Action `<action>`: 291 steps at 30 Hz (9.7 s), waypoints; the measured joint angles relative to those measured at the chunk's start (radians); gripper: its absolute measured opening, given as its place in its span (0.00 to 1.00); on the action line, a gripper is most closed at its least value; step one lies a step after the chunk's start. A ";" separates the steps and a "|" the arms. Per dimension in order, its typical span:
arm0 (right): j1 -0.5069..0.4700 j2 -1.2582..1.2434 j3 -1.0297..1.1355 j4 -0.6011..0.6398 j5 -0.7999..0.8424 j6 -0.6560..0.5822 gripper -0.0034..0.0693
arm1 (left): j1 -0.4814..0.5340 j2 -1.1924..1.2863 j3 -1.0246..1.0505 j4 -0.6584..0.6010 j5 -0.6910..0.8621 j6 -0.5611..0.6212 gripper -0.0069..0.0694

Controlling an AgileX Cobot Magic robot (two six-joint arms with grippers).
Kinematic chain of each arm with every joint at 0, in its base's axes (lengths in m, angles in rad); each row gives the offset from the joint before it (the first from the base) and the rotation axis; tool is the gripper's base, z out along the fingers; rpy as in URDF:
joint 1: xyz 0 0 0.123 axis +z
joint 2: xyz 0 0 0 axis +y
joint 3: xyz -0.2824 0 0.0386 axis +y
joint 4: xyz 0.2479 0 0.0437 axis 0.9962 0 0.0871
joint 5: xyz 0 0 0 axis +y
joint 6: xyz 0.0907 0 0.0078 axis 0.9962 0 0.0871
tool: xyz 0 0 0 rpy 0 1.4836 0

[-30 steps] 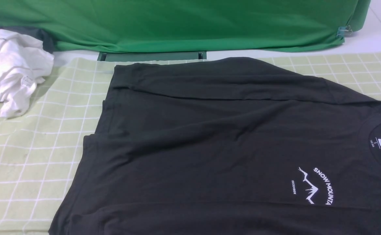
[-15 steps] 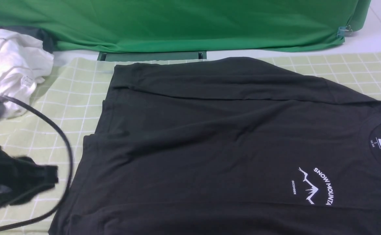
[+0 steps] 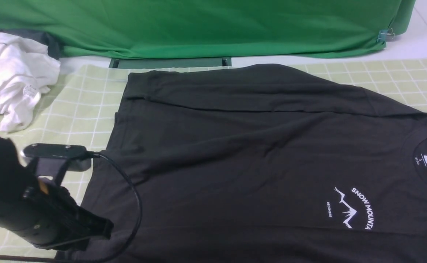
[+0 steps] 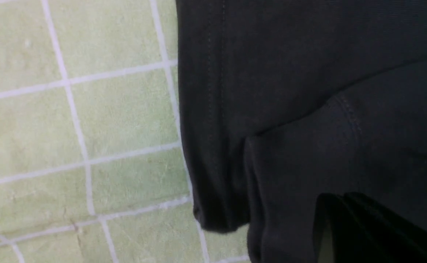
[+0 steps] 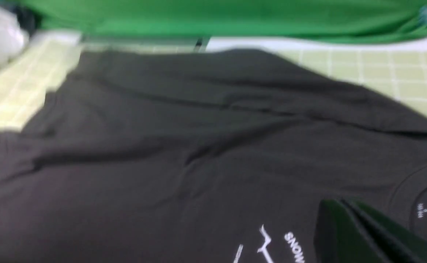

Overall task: Fold a long-sleeved shirt over a green coffee tablecloth.
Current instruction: 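Grasp the left edge of the dark T-shirt lying flat on the table, then fold the left side of the black T-shirt inward over its body, then grab the top left corner of the dark shirt with the left gripper, then fold the left side of the dark shirt inward over its body with the left gripper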

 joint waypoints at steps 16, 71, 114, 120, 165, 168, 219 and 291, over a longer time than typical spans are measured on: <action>0.066 0.050 -0.002 0.004 -0.008 -0.017 0.07 | 0.000 0.223 -0.001 0.083 -0.143 -0.081 0.66; 0.066 0.050 -0.002 0.006 -0.062 0.004 0.14 | -0.025 0.567 -0.710 0.403 -0.066 -0.101 0.11; 0.066 0.050 -0.002 0.006 -0.044 0.026 0.18 | 0.101 0.821 -1.131 0.148 -0.077 -0.208 0.67; 0.066 0.050 -0.002 0.006 -0.041 0.027 0.19 | 0.116 0.943 -1.205 0.140 -0.049 -0.208 0.67; 0.066 0.050 -0.002 0.006 -0.030 0.029 0.22 | 0.149 1.015 -1.220 0.110 -0.117 -0.178 0.36; 0.066 0.050 -0.002 0.006 -0.030 0.029 0.22 | 0.150 1.015 -1.220 0.105 -0.123 -0.174 0.47; 0.066 0.050 -0.002 0.006 -0.030 0.029 0.22 | 0.151 1.043 -1.225 0.056 -0.090 -0.033 0.58; 0.066 0.097 -0.002 -0.068 -0.077 0.029 0.25 | 0.127 0.801 -1.150 -0.050 0.279 0.066 0.13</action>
